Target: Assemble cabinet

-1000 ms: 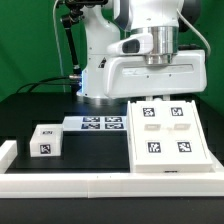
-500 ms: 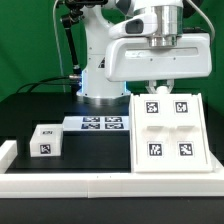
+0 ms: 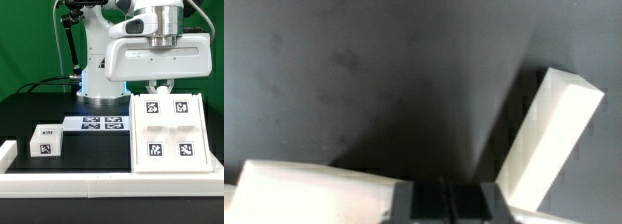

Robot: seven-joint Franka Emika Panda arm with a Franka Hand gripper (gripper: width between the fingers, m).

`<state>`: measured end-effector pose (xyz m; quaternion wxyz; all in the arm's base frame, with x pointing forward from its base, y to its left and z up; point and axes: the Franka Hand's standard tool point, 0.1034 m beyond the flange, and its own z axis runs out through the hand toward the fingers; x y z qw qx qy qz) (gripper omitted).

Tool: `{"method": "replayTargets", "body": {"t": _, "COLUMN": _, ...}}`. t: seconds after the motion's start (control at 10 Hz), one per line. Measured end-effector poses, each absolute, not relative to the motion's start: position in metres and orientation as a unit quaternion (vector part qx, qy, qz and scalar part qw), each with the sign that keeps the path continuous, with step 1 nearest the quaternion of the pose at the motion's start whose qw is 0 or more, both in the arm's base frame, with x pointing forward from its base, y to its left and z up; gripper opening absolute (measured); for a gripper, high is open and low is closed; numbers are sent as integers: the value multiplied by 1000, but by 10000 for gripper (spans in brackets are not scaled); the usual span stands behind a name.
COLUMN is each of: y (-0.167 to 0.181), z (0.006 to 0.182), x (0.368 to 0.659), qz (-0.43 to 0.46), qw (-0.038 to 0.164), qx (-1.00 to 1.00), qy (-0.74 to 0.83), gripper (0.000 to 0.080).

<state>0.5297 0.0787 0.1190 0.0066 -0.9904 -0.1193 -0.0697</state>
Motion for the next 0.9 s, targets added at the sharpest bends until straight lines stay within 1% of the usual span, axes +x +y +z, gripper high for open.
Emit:
{"method": "replayTargets", "body": {"t": 0.3, "y": 79, "z": 127, "x": 534, "qz": -70, "qw": 6, "qx": -990, "qy": -119, "gripper": 2}}
{"method": "replayTargets", "body": {"t": 0.7, "y": 83, "z": 128, "x": 535, "qz": -72, "qw": 7, "qx": -990, "qy": -122, "gripper": 2}}
{"method": "replayTargets", "body": {"t": 0.9, "y": 86, "z": 138, "x": 547, "qz": -63, "qw": 6, "qx": -990, "qy": -123, "gripper": 2}}
